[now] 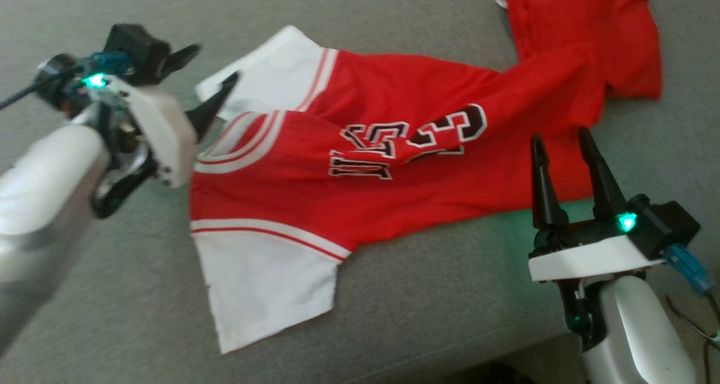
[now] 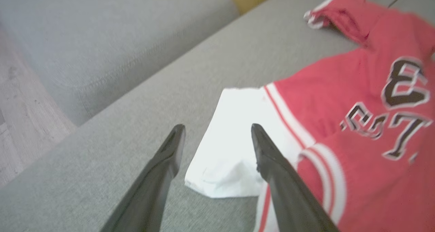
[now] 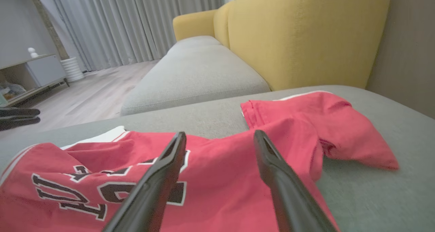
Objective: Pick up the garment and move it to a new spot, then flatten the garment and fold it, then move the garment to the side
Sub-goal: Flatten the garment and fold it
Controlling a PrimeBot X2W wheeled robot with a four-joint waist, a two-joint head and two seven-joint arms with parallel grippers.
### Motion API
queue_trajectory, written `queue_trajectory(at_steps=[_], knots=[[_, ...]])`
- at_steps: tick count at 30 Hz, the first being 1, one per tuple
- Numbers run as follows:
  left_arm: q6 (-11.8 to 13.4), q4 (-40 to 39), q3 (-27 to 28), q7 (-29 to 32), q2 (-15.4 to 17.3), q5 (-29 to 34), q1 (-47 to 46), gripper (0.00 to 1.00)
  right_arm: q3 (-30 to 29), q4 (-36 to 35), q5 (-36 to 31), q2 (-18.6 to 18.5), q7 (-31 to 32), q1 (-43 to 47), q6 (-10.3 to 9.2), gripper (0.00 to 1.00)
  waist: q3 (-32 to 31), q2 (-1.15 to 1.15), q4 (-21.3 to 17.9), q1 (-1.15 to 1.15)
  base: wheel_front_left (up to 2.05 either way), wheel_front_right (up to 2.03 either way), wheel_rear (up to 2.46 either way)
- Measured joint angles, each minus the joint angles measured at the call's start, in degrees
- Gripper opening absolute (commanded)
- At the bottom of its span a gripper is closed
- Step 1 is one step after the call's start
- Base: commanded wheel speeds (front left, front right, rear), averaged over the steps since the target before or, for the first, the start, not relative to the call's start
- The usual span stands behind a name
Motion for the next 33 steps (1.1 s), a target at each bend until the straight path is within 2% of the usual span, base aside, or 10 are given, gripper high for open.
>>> queue_trajectory(at_steps=[4, 11, 17, 18, 19, 24, 26, 29, 33], knots=[[0.00, 3.94, -5.37, 0.55, 3.15, -1.38, -2.76, 1.00, 1.20, 0.10, 0.78, 0.00, -0.07, -0.06, 0.00, 1.00, 2.37, 0.00, -2.85, 0.00, 0.00, 0.00, 0.00], [0.00, 6.51, -13.71, 1.11, 4.21, -5.22, -6.36, 1.00, 1.57, -1.32, 1.71, 0.01, -0.22, -1.13, 0.00, 1.00, 5.30, 0.00, -6.14, -0.01, 0.00, 0.00, 0.00], [-0.01, 5.19, -17.51, 4.95, 5.91, -9.38, -9.67, 1.00, 1.60, -1.78, 1.76, 0.01, -0.23, -1.12, 0.00, 1.00, 6.03, 0.00, -6.96, -0.02, 0.00, 0.00, 0.00], [-0.01, 4.63, -17.63, 5.53, 6.17, -9.85, -9.70, 0.58, 1.60, -1.79, 1.76, 0.01, -0.23, -1.12, 0.00, 1.00, 6.04, 0.00, -6.96, -0.02, 0.00, 0.00, 0.00], [-0.01, 4.32, -17.88, 5.59, 6.41, -9.98, -9.72, 0.00, 1.60, -1.81, 1.76, 0.01, -0.23, -1.12, 0.00, 1.00, 6.06, 0.00, -6.95, -0.02, 0.00, 0.00, 0.00], [-0.07, 5.64, -19.17, 2.33, 6.44, -9.67, -10.31, 0.00, 1.58, -1.98, 1.76, 0.01, -0.23, -1.12, 0.00, 1.00, 6.13, 0.00, -6.65, -0.02, 0.00, 0.00, 0.00], [0.01, 11.01, -19.18, -2.50, 6.15, -7.22, -11.62, 0.00, 1.54, -1.99, 1.72, 0.01, -0.23, -1.13, 0.00, 1.00, 6.03, 0.00, -6.34, -0.01, 0.00, 0.00, 0.00], [1.49, 16.38, -18.63, -7.03, 5.80, -5.76, -13.28, 0.00, 1.53, -1.98, 1.68, 0.01, -0.23, -1.13, 0.00, 1.00, 5.75, 0.00, -6.03, -0.02, 0.00, 0.00, 0.00], [3.61, 21.14, -16.86, -11.91, 3.80, -4.76, -15.16, 0.00, 1.49, -1.88, 1.33, 0.01, -0.23, -1.13, 0.00, 1.00, 5.36, 0.00, -5.62, -0.02, 0.00, 0.00, 0.00]])
